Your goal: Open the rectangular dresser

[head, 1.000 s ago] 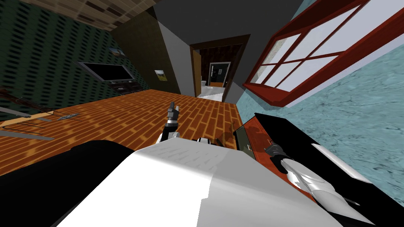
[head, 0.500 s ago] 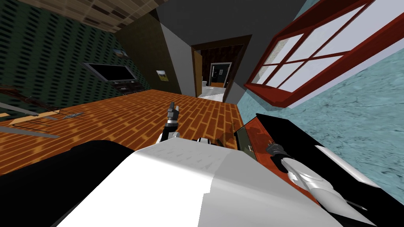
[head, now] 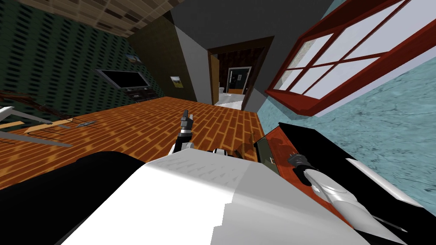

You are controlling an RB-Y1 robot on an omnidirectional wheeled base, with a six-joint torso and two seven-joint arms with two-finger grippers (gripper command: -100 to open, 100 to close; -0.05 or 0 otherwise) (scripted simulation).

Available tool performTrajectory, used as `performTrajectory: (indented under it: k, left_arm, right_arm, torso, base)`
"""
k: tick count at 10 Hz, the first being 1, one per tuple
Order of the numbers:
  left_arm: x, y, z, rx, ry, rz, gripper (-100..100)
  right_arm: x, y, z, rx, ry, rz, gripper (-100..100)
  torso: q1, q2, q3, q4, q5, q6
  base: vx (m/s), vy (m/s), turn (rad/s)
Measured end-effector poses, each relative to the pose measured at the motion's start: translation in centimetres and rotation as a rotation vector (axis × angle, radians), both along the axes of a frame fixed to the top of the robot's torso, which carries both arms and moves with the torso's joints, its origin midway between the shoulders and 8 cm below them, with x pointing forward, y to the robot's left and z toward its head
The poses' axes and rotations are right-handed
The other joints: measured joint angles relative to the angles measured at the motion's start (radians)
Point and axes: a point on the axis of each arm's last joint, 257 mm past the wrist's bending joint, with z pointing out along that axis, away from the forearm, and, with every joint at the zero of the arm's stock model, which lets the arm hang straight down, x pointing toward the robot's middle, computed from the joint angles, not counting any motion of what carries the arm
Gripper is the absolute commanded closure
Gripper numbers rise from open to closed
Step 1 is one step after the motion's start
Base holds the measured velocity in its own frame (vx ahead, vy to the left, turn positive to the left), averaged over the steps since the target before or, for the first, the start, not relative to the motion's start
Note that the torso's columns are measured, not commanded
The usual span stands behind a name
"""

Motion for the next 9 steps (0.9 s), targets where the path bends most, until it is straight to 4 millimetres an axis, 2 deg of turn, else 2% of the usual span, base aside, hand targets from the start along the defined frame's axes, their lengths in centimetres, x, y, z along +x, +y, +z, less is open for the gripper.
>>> performTrajectory:
  k: [9]
  left_arm:
    - [0.0, 0.0, 0.0, 0.000, 0.000, 0.000, 0]
  right_arm:
    - [0.5, -1.2, 0.7, -0.007, -0.016, -0.010, 100]
  torso:
    - [0.000, 0.000, 0.000, 0.000, 0.000, 0.001]
  base:
    - [-0.012, 0.029, 0.021]
